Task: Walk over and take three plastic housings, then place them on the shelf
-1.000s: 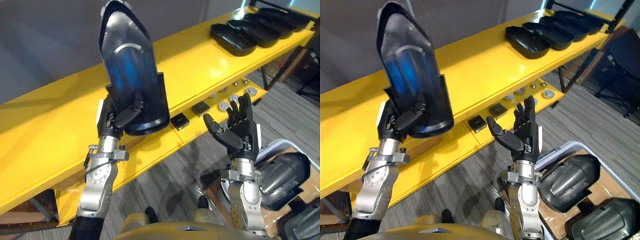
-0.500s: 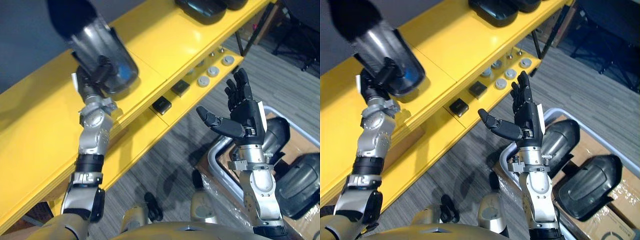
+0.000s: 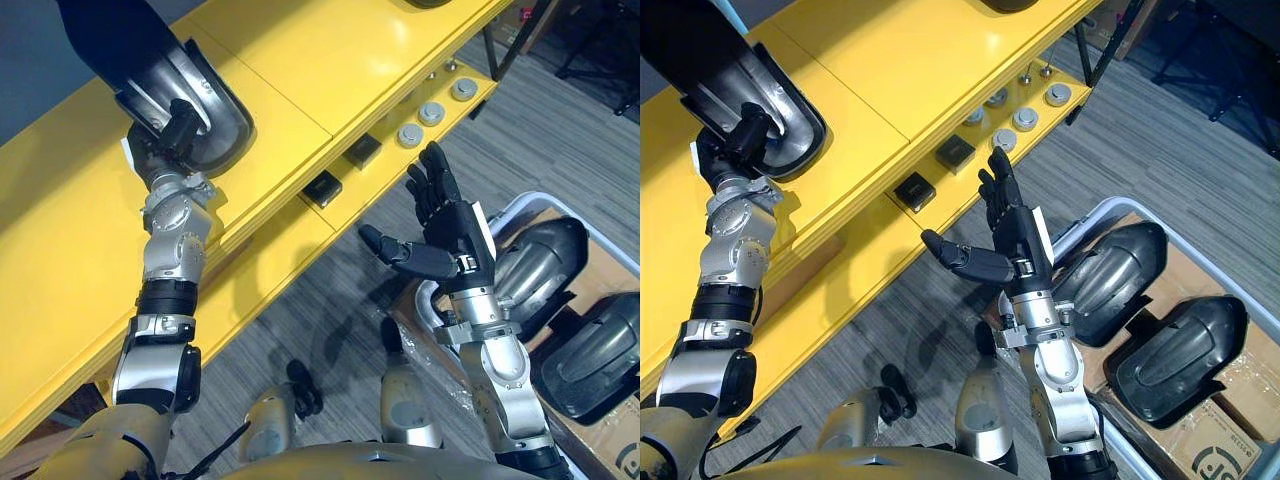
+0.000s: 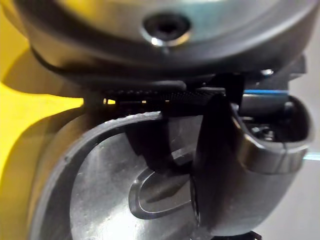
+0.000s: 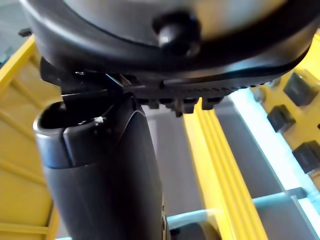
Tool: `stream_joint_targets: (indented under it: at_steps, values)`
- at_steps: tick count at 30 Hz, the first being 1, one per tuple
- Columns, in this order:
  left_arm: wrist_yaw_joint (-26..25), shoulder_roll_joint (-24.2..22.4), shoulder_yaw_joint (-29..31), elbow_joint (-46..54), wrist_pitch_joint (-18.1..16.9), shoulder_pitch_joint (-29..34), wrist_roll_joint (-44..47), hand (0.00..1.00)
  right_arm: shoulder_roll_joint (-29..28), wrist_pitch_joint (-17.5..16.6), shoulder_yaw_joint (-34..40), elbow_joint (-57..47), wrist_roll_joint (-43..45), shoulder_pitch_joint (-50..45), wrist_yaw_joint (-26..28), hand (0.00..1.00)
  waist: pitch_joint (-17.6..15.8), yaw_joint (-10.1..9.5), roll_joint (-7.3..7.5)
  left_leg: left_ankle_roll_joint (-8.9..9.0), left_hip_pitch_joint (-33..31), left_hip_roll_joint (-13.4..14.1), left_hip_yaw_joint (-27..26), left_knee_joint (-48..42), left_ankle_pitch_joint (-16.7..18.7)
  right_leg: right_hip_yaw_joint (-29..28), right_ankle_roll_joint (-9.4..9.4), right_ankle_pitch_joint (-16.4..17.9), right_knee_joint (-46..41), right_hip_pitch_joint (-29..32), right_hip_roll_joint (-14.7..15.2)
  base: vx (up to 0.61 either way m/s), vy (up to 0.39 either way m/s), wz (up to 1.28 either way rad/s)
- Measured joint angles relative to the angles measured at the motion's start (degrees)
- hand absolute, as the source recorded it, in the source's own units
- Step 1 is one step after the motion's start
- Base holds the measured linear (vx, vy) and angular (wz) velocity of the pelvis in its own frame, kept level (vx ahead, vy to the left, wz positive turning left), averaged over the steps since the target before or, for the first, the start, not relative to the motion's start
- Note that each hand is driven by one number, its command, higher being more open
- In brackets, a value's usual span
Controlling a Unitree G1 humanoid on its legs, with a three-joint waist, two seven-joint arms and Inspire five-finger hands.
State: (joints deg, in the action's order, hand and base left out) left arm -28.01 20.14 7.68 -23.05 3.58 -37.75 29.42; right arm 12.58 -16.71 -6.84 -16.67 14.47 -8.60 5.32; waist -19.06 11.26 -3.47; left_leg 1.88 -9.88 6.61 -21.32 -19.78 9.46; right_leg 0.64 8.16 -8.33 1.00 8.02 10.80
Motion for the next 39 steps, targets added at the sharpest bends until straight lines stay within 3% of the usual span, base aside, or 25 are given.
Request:
stream_joint_targets:
  at_steps: [4,15,24,29,34,39]
  values:
    - [1.2,0.6,-0.2,0.0,1.5,-0.1,-0.3,1.00,0.2,0.0,-0.6,0.0,0.0,0.4,-1.1,1.00,0.0,0.05,-0.01,-0.05,0.0,0.0,0.4,0.0,-0.2,0.5,-0.02,0.0,0.0,-0.2,0.0,-0.04,-0.019,0.04]
    - [1.8,1.2,-2.7,-2.9,1.5,-1.6,-0.8,1.00,0.7,0.0,-2.9,0.1,-0.3,0.6,-3.6,1.00,0.0,0.10,0.00,0.23,0.5,-0.1,1.4,1.6,-1.4,1.9,-0.26,0.2,0.0,-0.9,-0.1,-0.04,-0.022,0.05]
    - [-3.0,1.1,-4.7,-4.7,1.4,-2.8,-0.9,1.00,0.7,0.0,-5.2,0.3,-0.6,0.6,-4.9,1.00,0.0,0.14,0.19,0.52,1.9,0.0,1.7,3.3,-2.2,2.3,-0.26,0.2,0.3,-1.9,0.0,-0.02,-0.011,0.01]
    - [-7.3,1.1,-3.8,-6.2,0.1,-2.6,-0.8,1.00,-0.2,0.0,-6.4,0.7,-0.8,0.3,-5.9,1.00,0.6,0.02,1.30,0.73,3.5,-0.2,1.9,4.7,-2.8,2.9,-0.26,0.2,1.1,-3.6,-0.1,-0.01,-0.010,0.04]
    - [-10.3,-0.3,-2.3,-5.6,-0.8,-1.1,-0.8,1.00,-2.2,-0.3,-8.7,3.5,-5.4,0.5,-7.2,1.00,3.0,-0.14,3.87,1.46,6.1,-0.8,2.6,8.4,-4.8,4.1,-0.29,0.2,2.2,-5.5,-0.5,0.01,-0.036,0.08]
    - [-9.3,-3.9,-2.3,-3.4,0.4,0.9,-0.8,1.00,-2.2,-1.4,-9.6,5.3,-7.4,1.8,-9.4,1.00,5.8,-0.96,4.00,1.72,8.8,-1.3,3.7,12.2,-6.5,6.3,-0.57,0.4,2.2,-7.3,-0.6,-0.01,-0.027,0.10]
